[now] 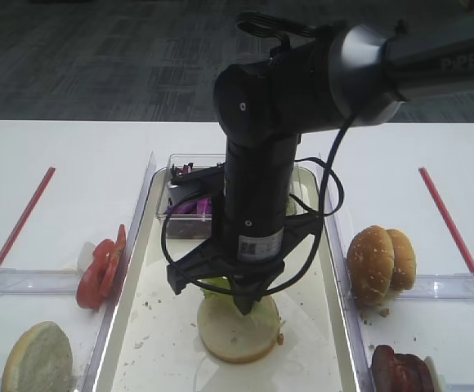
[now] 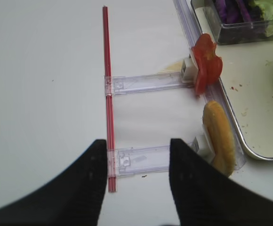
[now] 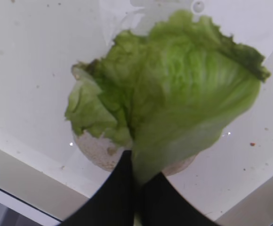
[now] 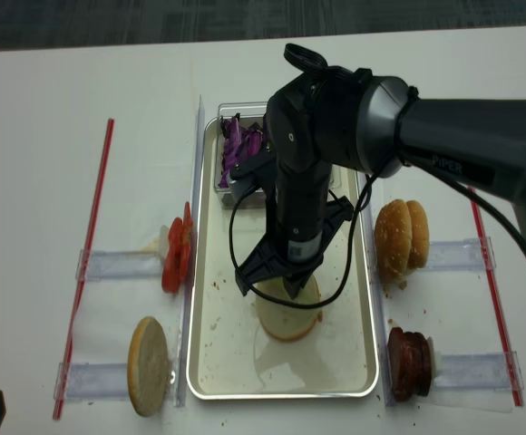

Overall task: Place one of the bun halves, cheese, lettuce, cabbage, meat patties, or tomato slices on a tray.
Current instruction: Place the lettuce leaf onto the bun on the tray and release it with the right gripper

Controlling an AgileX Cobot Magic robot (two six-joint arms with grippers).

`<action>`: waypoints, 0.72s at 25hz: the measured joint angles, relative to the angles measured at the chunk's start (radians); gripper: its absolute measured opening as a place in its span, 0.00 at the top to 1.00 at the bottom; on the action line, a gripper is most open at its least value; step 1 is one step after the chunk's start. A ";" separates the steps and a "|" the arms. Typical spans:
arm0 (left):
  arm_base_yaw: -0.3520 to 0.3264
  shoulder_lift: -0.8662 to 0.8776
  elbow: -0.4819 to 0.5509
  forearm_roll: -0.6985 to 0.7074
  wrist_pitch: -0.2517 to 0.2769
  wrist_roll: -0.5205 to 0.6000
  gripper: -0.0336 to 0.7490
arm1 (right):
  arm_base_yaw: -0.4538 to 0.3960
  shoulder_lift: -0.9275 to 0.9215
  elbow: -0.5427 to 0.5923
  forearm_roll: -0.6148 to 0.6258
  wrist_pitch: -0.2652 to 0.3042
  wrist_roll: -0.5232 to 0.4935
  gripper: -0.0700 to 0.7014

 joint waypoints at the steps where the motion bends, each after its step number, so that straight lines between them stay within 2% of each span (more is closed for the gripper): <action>1: 0.000 0.000 0.000 0.000 0.000 0.000 0.58 | 0.000 0.000 0.000 -0.002 0.000 0.000 0.86; 5: 0.000 0.000 0.000 0.000 0.000 0.000 0.58 | 0.000 0.000 0.000 -0.002 0.000 0.000 0.85; 7: 0.000 0.000 0.000 0.000 0.000 0.000 0.58 | 0.000 0.000 0.000 -0.002 0.000 0.000 0.81; 10: 0.000 0.000 0.000 0.000 0.000 0.000 0.58 | 0.000 0.000 0.000 -0.002 0.000 0.000 0.71; 16: 0.000 0.000 0.000 0.000 0.000 0.000 0.58 | 0.000 0.000 0.000 -0.002 0.001 0.000 0.41; 18: 0.000 0.000 0.000 0.000 0.000 0.000 0.58 | 0.000 0.000 0.000 -0.002 0.003 0.000 0.34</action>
